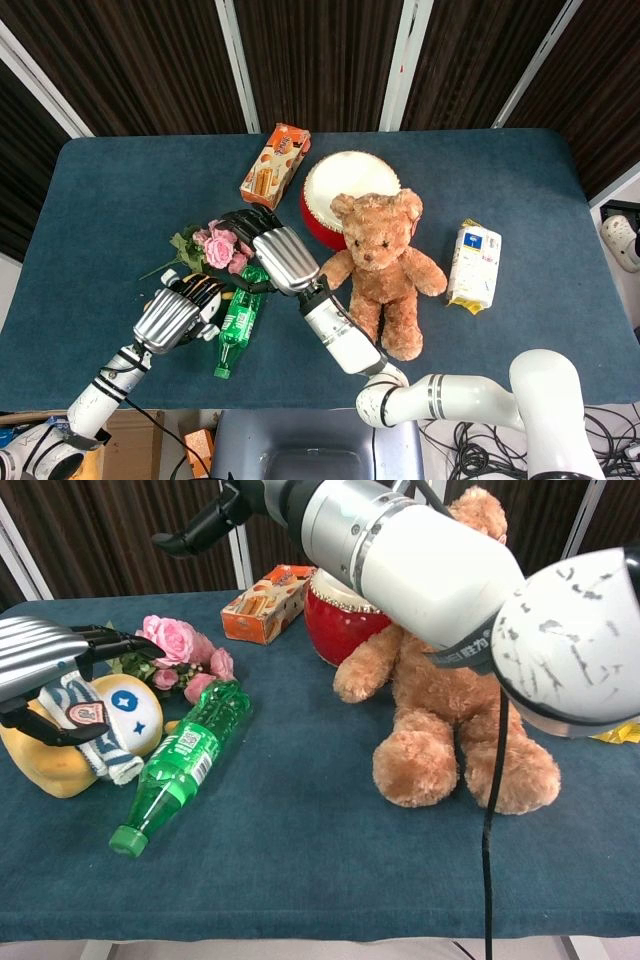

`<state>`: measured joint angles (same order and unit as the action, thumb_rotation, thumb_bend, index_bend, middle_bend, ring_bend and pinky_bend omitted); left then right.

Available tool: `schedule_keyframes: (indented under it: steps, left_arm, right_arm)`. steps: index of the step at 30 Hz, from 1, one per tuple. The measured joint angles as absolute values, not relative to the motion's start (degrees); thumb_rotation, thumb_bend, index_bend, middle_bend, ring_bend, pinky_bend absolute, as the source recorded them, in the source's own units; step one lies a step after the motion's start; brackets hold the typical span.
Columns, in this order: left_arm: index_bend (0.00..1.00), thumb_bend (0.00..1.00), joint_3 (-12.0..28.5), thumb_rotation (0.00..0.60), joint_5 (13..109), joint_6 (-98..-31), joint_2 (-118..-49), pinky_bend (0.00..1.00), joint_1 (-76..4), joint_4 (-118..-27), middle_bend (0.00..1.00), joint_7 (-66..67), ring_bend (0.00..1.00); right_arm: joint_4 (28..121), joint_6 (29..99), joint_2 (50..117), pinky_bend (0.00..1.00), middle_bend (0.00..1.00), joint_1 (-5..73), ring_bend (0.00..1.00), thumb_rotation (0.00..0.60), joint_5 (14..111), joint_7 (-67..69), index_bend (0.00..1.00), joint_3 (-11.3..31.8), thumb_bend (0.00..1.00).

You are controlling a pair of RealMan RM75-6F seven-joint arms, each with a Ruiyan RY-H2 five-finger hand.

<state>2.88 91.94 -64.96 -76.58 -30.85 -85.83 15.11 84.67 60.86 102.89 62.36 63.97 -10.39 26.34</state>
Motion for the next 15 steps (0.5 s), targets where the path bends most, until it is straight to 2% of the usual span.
schedule_keyframes:
  steps: [10, 15]
  left_arm:
    - [0.16, 0.34, 2.5, 0.6, 92.0, -65.8, -76.4, 0.39, -31.0, -86.2, 0.16, 15.2, 0.15]
    - [0.16, 0.34, 2.1, 0.6, 91.9, -66.7, -76.3, 0.38, -30.5, -85.8, 0.16, 14.6, 0.15]
  right_arm:
    - [85.9, 61.2, 102.2, 0.07, 0.15, 61.9, 0.1, 0.6, 62.2, -12.7, 0.24, 26.1, 0.22]
    - [87.3, 61.4, 101.2, 0.07, 0.15, 61.0, 0.1, 0.6, 63.3, -13.0, 0.23, 24.5, 0.22]
